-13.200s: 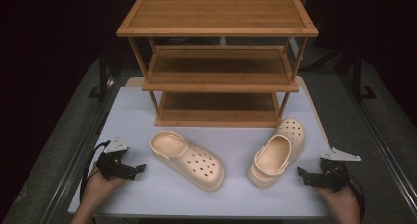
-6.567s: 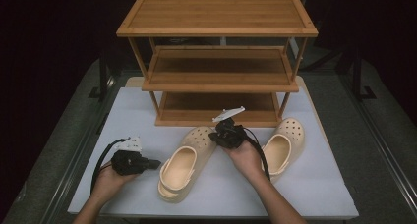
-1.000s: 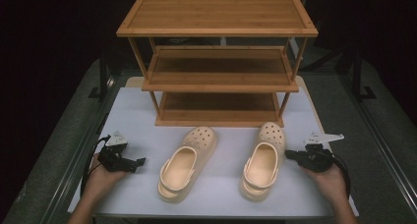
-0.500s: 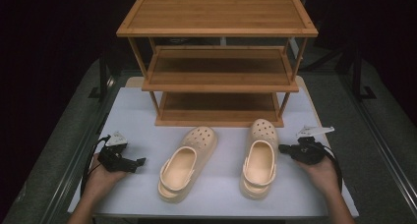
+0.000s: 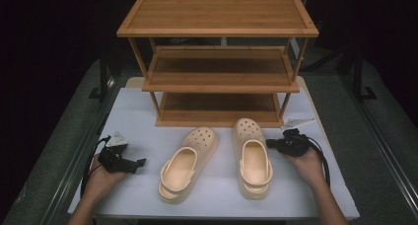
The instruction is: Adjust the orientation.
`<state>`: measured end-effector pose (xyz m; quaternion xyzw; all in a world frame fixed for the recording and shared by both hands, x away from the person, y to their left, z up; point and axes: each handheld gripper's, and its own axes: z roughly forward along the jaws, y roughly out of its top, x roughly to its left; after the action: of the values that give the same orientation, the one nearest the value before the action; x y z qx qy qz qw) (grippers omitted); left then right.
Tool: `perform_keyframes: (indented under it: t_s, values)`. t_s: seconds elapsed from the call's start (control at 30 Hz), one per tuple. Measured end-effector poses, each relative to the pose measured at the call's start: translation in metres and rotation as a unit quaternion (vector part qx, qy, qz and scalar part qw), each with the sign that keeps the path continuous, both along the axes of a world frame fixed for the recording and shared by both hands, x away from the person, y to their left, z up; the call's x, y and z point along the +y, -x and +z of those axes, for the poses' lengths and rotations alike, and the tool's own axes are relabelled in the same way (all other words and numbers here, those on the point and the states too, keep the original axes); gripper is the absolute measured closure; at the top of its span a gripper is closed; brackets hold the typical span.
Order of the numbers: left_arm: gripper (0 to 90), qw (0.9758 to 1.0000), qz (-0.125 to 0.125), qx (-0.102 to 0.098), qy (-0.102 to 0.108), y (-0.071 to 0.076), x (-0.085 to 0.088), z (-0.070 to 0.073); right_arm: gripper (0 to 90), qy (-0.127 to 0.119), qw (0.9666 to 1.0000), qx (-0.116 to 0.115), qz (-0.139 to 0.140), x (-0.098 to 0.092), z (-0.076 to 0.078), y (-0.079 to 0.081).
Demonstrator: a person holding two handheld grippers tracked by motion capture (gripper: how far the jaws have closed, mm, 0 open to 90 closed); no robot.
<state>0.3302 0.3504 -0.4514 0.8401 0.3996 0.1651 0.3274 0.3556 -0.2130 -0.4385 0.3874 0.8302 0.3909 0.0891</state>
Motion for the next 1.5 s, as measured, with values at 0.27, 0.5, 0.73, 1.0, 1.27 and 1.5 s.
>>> perform_keyframes:
  t_s: [0.27,0.5,0.73,1.0,1.27,1.5]
  values:
    - [0.0,1.0,0.0,0.0,0.0,0.0,0.0,0.0,89.8,-0.004,0.9999,0.002,0.01,0.015,0.0,-0.009]
    - [0.0,1.0,0.0,0.0,0.0,0.0,0.0,0.0,89.8,-0.006,0.9998,0.0,0.018,0.025,-0.001,-0.015]
    - [0.0,1.0,0.0,0.0,0.0,0.0,0.0,0.0,89.8,-0.005,0.9997,0.002,0.024,0.032,0.0,-0.019]
    - [0.0,1.0,0.0,0.0,0.0,0.0,0.0,0.0,89.8,-0.004,0.9996,0.002,0.026,0.038,0.0,-0.022]
    - [0.0,1.0,0.0,0.0,0.0,0.0,0.0,0.0,89.7,-0.009,0.9997,0.002,0.021,0.037,0.001,-0.022]
    - [0.0,1.0,0.0,0.0,0.0,0.0,0.0,0.0,84.7,-0.018,0.9998,-0.01,0.006,0.028,0.009,-0.014]
